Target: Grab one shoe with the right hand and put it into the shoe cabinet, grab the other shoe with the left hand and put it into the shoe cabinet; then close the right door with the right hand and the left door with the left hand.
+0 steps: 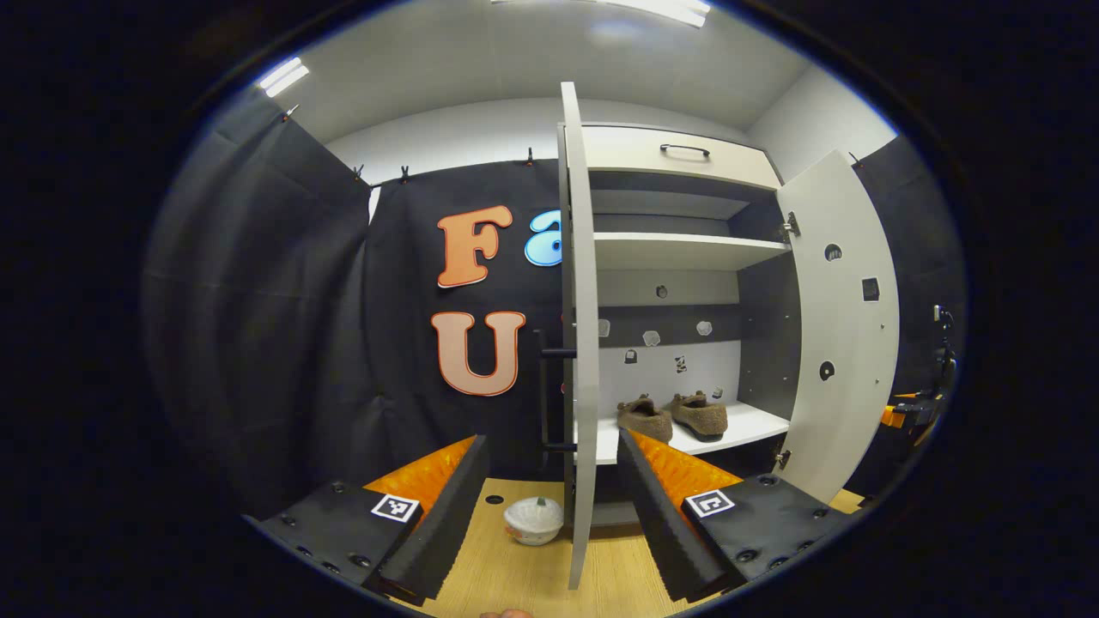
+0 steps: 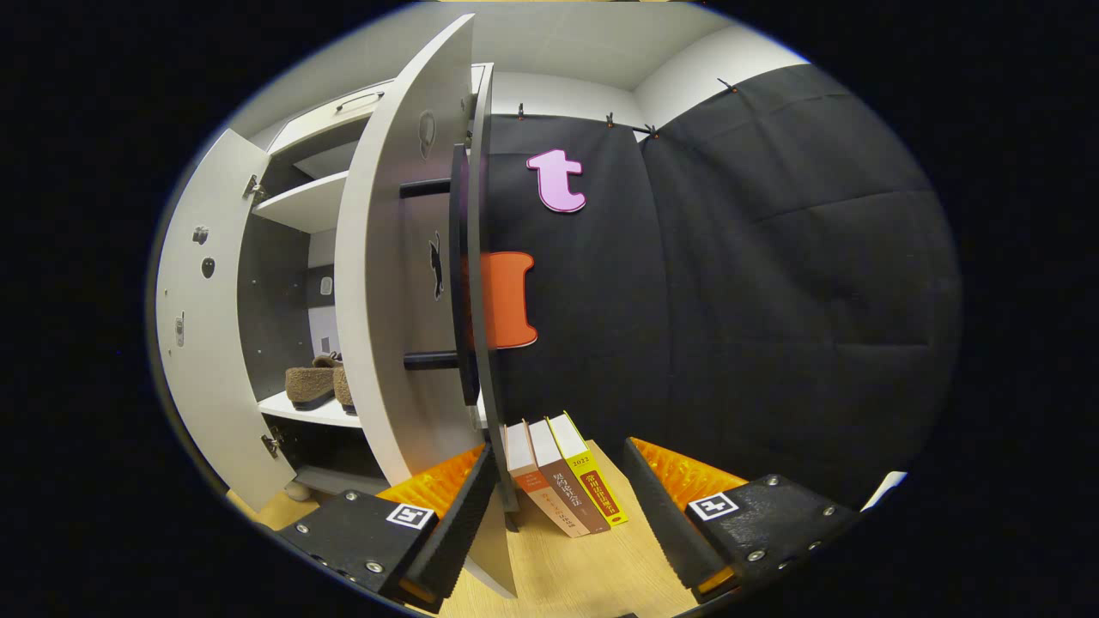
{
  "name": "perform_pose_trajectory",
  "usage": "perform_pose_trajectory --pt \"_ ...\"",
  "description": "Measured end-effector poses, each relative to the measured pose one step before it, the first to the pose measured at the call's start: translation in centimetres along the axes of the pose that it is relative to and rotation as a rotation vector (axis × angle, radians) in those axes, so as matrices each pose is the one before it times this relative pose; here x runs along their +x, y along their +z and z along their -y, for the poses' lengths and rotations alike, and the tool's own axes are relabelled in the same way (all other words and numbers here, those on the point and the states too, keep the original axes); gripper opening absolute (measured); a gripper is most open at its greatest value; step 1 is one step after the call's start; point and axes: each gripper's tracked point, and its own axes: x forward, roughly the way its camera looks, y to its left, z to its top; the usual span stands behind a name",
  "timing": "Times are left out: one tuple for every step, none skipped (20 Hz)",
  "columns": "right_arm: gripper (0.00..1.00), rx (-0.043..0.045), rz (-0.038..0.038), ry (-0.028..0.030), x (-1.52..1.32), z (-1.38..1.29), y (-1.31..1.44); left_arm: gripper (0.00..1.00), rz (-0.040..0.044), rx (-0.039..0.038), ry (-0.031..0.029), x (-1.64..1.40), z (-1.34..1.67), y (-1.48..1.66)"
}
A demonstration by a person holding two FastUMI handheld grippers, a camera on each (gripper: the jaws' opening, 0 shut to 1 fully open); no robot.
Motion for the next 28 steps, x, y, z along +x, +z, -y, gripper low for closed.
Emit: perform_pose_trajectory --pt "0.92 0.00331 0.00208 0.00050 -0.127 -0.294 0.018 0.95 -0.00578 -0.01055 0.00313 0.141 -0.448 -0.172" --pt "0.92 0.00264 0.00175 -0.00077 -0.153 -0.140 -0.037 0.95 -0.00397 -0.00558 0.00417 0.079 -0.747 -0.270" --pt "0.92 -0.00219 0.00176 -0.00224 -0.077 -0.210 0.053 0.97 -0.00337 -0.00745 0.00195 0.151 -0.461 -0.142" --pt "0.92 -0.00798 0.00287 -0.00010 -0.244 -0.235 0.072 0.95 -0.00120 -0.00517 -0.00094 0.170 -0.289 -0.132" --pt "0.92 -0.01293 0.00188 0.00130 -0.169 -0.379 0.073 0.98 0.00081 -0.00255 0.00111 0.141 -0.260 -0.105" --pt "0.92 -0.01098 0.00091 0.00110 -0.005 -0.301 0.118 0.95 0.00023 -0.00260 0.00222 0.198 -0.393 -0.103" --pt "0.92 -0.01068 0.00007 0.00354 -0.082 -0.394 0.116 0.97 -0.00241 -0.00584 0.00242 0.061 -0.383 -0.185" --pt "0.92 -0.00745 -0.00020 0.00599 -0.057 -0.449 0.062 0.94 -0.00308 -0.00645 0.00216 0.037 -0.216 -0.088" --pt "0.92 -0.00344 -0.00147 0.00685 -0.021 -0.566 0.028 0.96 -0.00231 -0.00581 0.00042 0.117 -0.349 -0.188" --pt "0.92 -0.00133 -0.00163 0.00874 -0.007 -0.414 -0.094 0.96 -0.00333 -0.00431 0.00163 0.210 -0.233 -0.169" --pt "0.92 0.00027 -0.00147 0.00962 0.029 -0.669 0.000 0.96 -0.00481 -0.00099 0.00285 0.172 -0.267 -0.220" --pt "0.92 0.00066 -0.00131 0.01173 0.055 -0.737 0.052 0.96 -0.00667 0.00022 0.00498 0.080 -0.283 -0.297" --pt "0.92 -0.00033 -0.00113 0.01217 0.093 -0.733 -0.043 0.98 -0.00300 -0.00287 0.00002 0.176 -0.235 -0.326" --pt "0.92 -0.00171 -0.00077 0.01202 0.077 -0.711 -0.103 0.96 -0.00505 -0.00570 -0.00377 0.192 -0.125 -0.444" --pt "0.92 -0.00317 -0.00036 0.01278 0.121 -0.867 0.033 0.96 -0.00593 -0.00543 -0.00198 0.153 -0.162 -0.361" --pt "0.92 -0.00256 -0.00041 0.01091 0.254 -0.735 -0.070 0.96 -0.00154 -0.00235 -0.00021 0.022 -0.315 -0.217" --pt "0.92 -0.00102 -0.00076 0.01165 0.047 -0.710 -0.011 0.97 0.00071 0.00255 0.00083 -0.017 -0.252 -0.116" --pt "0.92 0.00146 -0.00094 0.01348 0.287 -0.752 0.027 0.96 0.00411 0.00502 0.00115 0.129 -0.214 -0.003" --pt "0.92 0.00523 -0.00181 0.01394 0.281 -0.838 -0.061 0.99 0.00334 0.00440 0.00054 0.051 -0.183 0.093" --pt "0.92 0.00781 -0.00091 0.01499 0.332 -0.705 -0.162 0.99 0.00393 0.00246 0.00094 0.001 -0.273 0.022" --pt "0.92 0.01005 -0.00047 0.01263 0.408 -0.705 -0.118 0.96 0.00252 0.00073 0.00000 0.110 -0.194 0.011" --pt "0.92 0.00956 -0.00120 0.00656 0.527 -0.562 -0.116 0.99 -0.00049 0.00017 0.00027 0.071 -0.216 -0.082" --pt "0.92 0.00733 0.00301 0.00007 0.425 -0.543 -0.038 0.96 -0.00068 0.00167 -0.00097 0.122 -0.086 -0.122" --pt "0.92 0.00046 0.00585 0.00415 0.509 -0.553 0.210 0.96 0.00091 0.00215 -0.00055 0.108 -0.110 -0.087" --pt "0.92 -0.00248 -0.00068 0.00748 0.451 -0.724 -0.087 0.96 0.00141 0.00236 -0.00003 0.194 -0.087 0.028" --pt "0.92 -0.00277 -0.00089 0.01247 0.438 -0.799 -0.106 0.96 -0.00103 0.00246 -0.00019 0.227 -0.194 -0.116" --pt "0.92 -0.00231 -0.00382 0.01951 0.461 -0.889 -0.048 0.99 -0.00391 0.00237 0.00034 0.098 -0.189 -0.226" --pt "0.92 -0.00268 -0.00232 0.02197 0.313 -0.555 0.014 0.96 -0.00275 0.00255 0.00124 0.284 -0.148 -0.214"
